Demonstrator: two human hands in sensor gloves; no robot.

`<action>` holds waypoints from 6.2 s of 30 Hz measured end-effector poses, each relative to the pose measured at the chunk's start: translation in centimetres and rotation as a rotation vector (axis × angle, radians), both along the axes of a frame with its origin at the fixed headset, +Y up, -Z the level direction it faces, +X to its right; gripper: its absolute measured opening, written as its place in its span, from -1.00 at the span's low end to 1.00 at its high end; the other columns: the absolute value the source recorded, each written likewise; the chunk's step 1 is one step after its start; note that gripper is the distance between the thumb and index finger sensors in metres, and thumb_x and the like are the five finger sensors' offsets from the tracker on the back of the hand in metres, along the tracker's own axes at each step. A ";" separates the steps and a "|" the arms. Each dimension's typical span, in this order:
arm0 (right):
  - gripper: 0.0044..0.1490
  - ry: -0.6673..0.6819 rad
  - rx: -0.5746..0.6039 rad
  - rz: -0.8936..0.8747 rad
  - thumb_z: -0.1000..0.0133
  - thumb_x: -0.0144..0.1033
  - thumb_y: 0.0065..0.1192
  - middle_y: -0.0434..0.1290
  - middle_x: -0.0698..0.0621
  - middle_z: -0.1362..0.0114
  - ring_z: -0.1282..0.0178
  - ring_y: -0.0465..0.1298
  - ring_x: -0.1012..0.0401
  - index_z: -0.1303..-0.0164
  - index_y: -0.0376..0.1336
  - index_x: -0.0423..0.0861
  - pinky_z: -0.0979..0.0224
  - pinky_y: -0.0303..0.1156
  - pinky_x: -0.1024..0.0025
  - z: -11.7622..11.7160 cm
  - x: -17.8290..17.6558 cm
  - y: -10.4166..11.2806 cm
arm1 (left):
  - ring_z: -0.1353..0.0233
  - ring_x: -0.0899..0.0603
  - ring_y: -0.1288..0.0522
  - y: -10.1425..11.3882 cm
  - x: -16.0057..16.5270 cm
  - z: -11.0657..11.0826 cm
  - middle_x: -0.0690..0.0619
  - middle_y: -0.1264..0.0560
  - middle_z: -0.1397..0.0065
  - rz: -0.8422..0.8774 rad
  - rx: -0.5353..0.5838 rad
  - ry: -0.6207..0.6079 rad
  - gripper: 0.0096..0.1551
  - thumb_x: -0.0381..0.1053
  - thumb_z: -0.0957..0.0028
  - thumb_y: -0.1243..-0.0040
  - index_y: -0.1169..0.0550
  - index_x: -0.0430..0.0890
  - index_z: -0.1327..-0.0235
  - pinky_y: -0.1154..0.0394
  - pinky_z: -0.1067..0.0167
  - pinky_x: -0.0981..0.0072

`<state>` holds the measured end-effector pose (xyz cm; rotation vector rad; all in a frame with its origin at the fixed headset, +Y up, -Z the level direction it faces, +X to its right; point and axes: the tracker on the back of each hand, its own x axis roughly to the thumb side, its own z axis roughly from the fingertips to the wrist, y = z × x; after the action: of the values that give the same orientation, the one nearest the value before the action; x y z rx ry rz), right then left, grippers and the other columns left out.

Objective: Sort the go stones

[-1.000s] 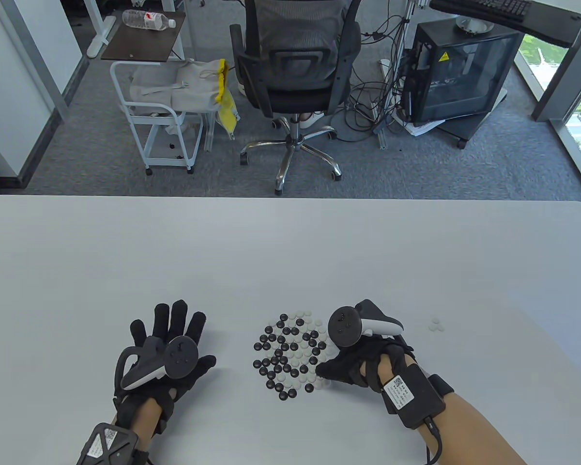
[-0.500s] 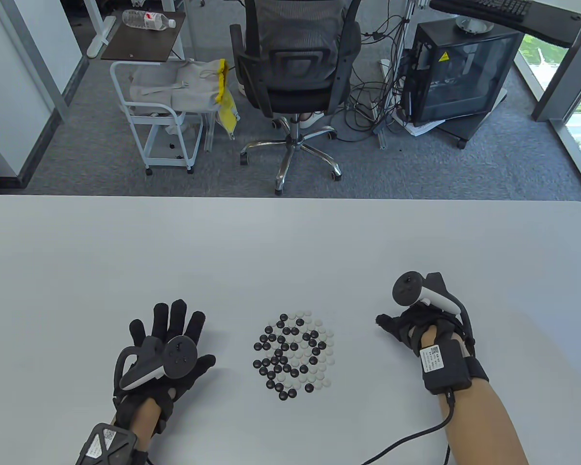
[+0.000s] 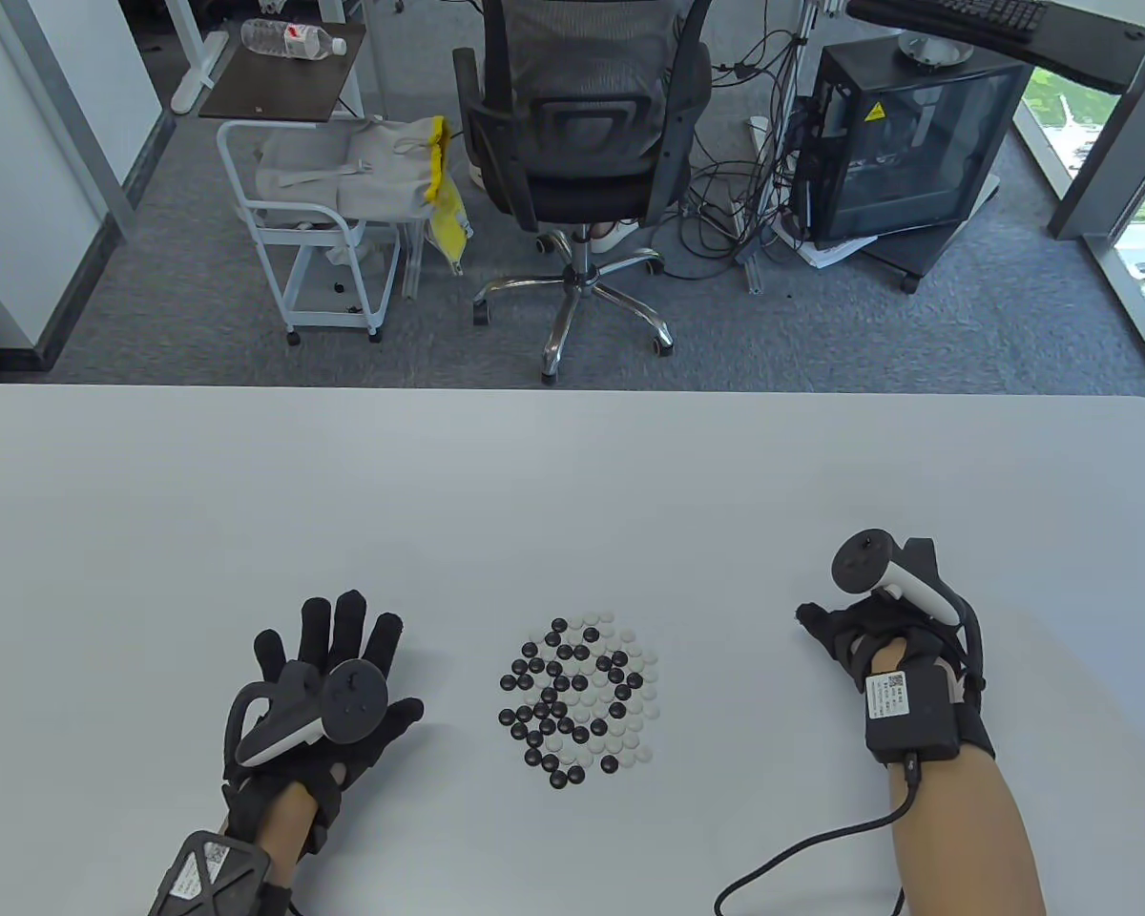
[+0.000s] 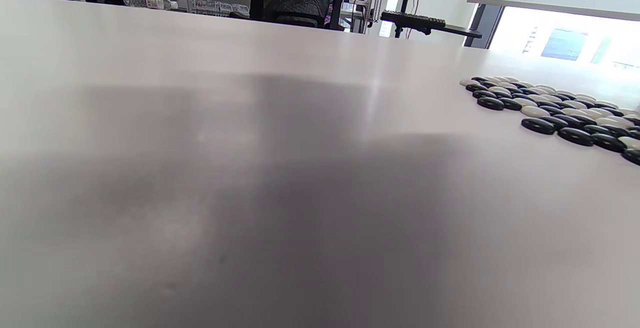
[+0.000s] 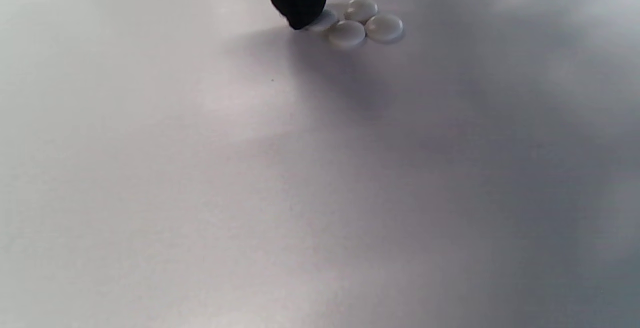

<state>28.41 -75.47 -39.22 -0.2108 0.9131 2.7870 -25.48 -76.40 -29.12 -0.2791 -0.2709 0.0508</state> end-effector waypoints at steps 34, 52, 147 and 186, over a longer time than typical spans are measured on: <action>-0.13 0.574 -0.156 -0.221 -0.27 0.11 -0.21 -0.38 -0.49 -0.70 -0.51 -0.52 -0.48 -0.61 0.27 -0.18 -0.27 -0.46 -0.75 3.4 -15.7 -0.6 | -0.50 -0.47 0.65 0.0 -0.2 0.0 -0.27 0.62 -0.61 0.008 0.004 0.003 0.06 0.41 -0.18 0.24 0.31 -0.04 -0.70 0.56 -0.10 -0.67; -0.10 0.118 -0.075 -0.039 -0.27 0.11 -0.21 -0.37 -0.50 -0.71 -0.52 -0.53 -0.48 -0.57 0.33 -0.24 -0.27 -0.50 -0.74 0.6 -2.5 0.3 | -0.50 -0.47 0.65 0.0 -0.2 -0.1 -0.26 0.62 -0.61 0.000 -0.006 0.004 0.06 0.40 -0.18 0.24 0.31 -0.04 -0.70 0.56 -0.10 -0.67; -0.10 0.416 -0.072 -0.252 -0.25 0.12 -0.23 -0.40 -0.50 -0.70 -0.50 -0.54 -0.48 -0.59 0.31 -0.21 -0.28 -0.46 -0.75 2.8 -9.1 2.0 | -0.50 -0.47 0.65 0.0 -0.6 -0.3 -0.27 0.62 -0.61 0.006 -0.008 0.011 0.06 0.40 -0.19 0.24 0.31 -0.04 -0.70 0.55 -0.10 -0.67; -0.10 0.110 -0.109 0.020 -0.23 0.11 -0.19 -0.38 -0.47 -0.70 -0.52 -0.52 -0.47 -0.58 0.31 -0.22 -0.29 -0.47 -0.74 1.7 0.4 0.7 | -0.50 -0.47 0.65 -0.2 -0.6 -0.3 -0.27 0.62 -0.61 0.001 -0.008 0.010 0.06 0.40 -0.19 0.24 0.31 -0.04 -0.70 0.56 -0.10 -0.67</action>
<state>28.81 -74.80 -37.48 -0.0844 1.0963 2.7933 -26.08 -76.63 -29.42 -0.2869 -0.2607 0.0548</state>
